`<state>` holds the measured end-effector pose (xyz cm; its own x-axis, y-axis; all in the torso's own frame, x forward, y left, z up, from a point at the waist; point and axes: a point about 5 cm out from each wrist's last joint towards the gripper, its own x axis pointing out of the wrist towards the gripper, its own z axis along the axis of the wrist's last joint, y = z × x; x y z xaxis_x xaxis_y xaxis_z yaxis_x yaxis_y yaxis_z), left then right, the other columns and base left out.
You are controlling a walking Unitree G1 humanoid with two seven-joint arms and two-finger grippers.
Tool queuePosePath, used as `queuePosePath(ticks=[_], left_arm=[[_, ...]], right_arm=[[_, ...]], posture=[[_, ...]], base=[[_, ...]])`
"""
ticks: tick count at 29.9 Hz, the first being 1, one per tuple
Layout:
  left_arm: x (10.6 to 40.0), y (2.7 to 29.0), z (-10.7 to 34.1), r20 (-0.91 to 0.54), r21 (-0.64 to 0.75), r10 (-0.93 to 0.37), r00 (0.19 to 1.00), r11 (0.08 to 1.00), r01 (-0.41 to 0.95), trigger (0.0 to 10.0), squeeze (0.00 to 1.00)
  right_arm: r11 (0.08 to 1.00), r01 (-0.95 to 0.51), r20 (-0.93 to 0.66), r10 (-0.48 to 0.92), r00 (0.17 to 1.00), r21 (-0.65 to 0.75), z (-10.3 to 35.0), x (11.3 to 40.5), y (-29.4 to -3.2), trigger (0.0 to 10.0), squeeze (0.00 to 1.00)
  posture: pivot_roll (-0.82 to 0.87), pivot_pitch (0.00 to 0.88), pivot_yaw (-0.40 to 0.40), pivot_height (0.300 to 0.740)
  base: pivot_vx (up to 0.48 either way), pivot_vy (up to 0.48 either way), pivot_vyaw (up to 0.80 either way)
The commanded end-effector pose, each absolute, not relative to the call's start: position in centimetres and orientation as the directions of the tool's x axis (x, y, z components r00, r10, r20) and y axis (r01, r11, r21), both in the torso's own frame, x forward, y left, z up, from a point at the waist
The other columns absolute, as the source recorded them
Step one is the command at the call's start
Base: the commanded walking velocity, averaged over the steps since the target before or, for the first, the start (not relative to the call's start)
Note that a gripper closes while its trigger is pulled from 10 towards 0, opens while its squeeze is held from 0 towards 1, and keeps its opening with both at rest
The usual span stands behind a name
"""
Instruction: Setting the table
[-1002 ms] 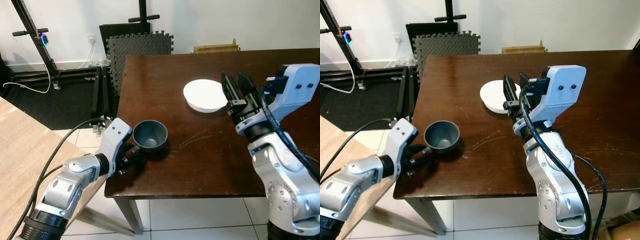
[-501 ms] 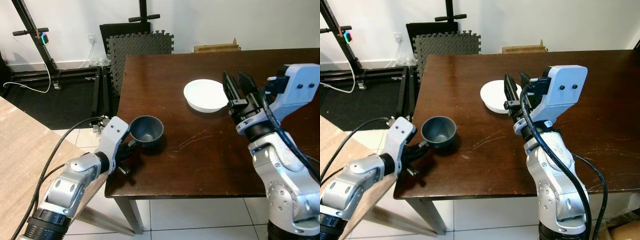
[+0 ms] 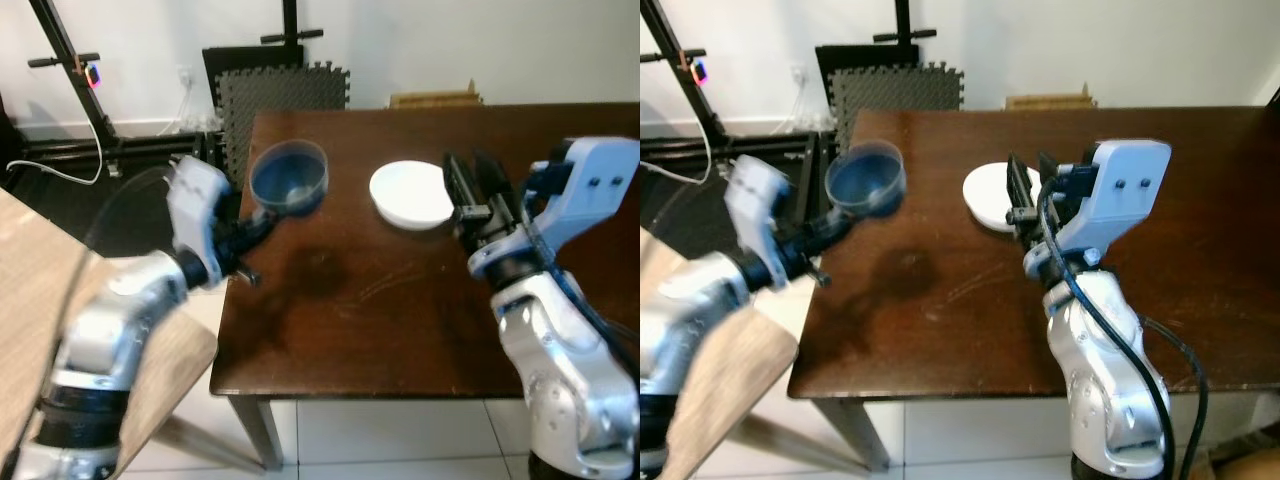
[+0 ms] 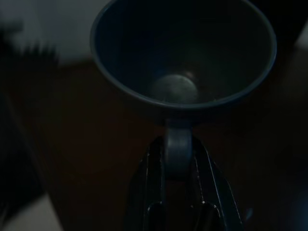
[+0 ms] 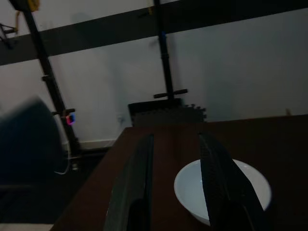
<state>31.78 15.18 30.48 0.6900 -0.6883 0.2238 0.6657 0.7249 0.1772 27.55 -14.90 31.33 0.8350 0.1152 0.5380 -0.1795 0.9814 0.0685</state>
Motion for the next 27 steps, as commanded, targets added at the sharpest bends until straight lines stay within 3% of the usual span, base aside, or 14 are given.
queuePosePath(ticks=[1,5,9,16,27], left_arm=[[30.7,15.7,28.4,0.148,0.164,-0.713,0.686,0.702,0.694,10.0,0.00],[28.7,17.1,25.3,0.125,0.052,-0.654,0.746,0.755,0.653,10.0,0.00],[27.9,16.7,23.6,0.120,0.035,-0.598,0.792,0.800,0.599,10.0,0.00],[28.1,15.6,22.2,0.108,0.055,-0.536,0.837,0.844,0.533,10.0,0.00],[28.7,15.8,21.7,0.077,0.061,-0.487,0.870,0.873,0.483,10.0,0.00]], right_arm=[[0.985,-0.152,0.523,0.087,0.848,0.082,30.1,26.7,-14.6,10.0,0.00],[0.986,-0.120,0.437,0.056,0.898,0.119,26.6,25.7,-14.5,10.0,0.00],[0.991,-0.094,0.399,0.047,0.916,0.098,25.0,26.1,-14.7,10.0,0.00],[0.994,-0.071,0.391,0.031,0.920,0.087,24.2,27.7,-15.1,10.0,0.00],[0.993,-0.062,0.416,0.014,0.909,0.102,24.2,27.8,-14.7,10.0,0.00]], posture=[[0.03,0.068,0.062,0.740],[0.04,0.035,0.033,0.740],[0.04,0.004,0.006,0.740],[0.05,0.000,-0.016,0.740],[0.04,0.000,0.011,0.740]], base=[[0.000,0.000,0.00],[0.000,0.000,0.00],[0.000,0.000,0.00],[0.000,0.000,0.00],[0.000,0.000,0.00]])
